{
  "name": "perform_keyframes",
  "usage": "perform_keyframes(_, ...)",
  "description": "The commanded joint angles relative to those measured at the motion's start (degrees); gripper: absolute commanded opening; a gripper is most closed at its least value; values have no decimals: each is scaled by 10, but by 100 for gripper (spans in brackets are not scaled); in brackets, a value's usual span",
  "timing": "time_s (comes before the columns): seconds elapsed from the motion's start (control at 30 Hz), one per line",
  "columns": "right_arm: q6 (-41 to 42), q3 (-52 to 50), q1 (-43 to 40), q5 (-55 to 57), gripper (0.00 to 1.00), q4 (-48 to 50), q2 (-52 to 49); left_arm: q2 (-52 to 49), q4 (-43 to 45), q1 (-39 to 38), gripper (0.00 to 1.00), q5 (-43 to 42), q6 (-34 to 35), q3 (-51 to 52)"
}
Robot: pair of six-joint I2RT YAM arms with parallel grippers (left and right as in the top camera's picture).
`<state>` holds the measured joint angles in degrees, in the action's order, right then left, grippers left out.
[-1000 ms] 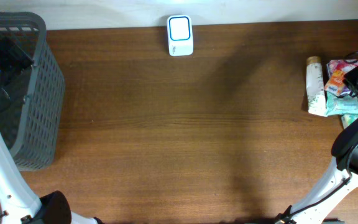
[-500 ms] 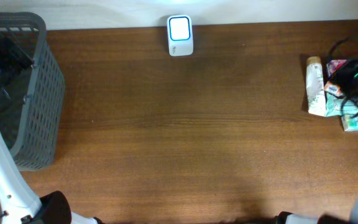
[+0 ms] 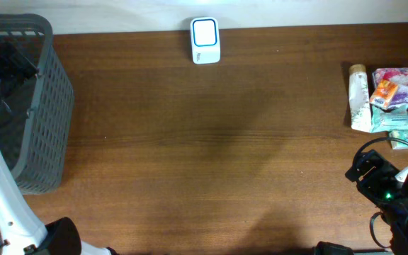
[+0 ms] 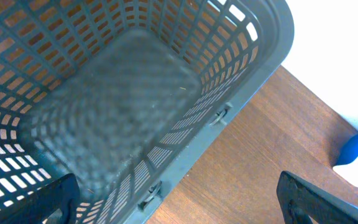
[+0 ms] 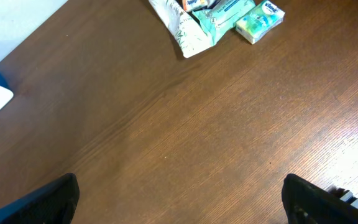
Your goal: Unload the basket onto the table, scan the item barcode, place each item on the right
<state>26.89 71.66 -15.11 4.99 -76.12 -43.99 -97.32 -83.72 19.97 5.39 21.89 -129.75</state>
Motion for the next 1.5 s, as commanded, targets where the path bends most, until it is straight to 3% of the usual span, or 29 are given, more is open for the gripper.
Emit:
perform_keyframes(0.0,-1,-5,5,2,99,0,1,0,1,3,99,4,-9,-4)
perform_keyframes(0.23,-1,-5,5,-63,98,-15,1,0,1,3,99,4,-9,-4)
perform_keyframes(0.4,-100,-5,5,-85,99,-15,1,0,1,3,99,4,-9,-4)
perform_keyframes(0.53,-103,-28,30,-85,99,-6,0,0,1,3,99,4,-9,-4)
perform_keyframes(0.77,-134,-236,160,-70,99,235,96,0,1,3,99,4,-9,-4)
perform_keyframes(1.0,-134,-497,167,-79,99,489,192,0,1,3,99,4,-9,-4)
perform_keyframes(1.1,-134,-594,173,-95,99,643,239,0,1,3,99,4,-9,-4)
perform_keyframes(1.47,-177,-648,189,-88,99,685,341,0,1,3,99,4,-9,-4)
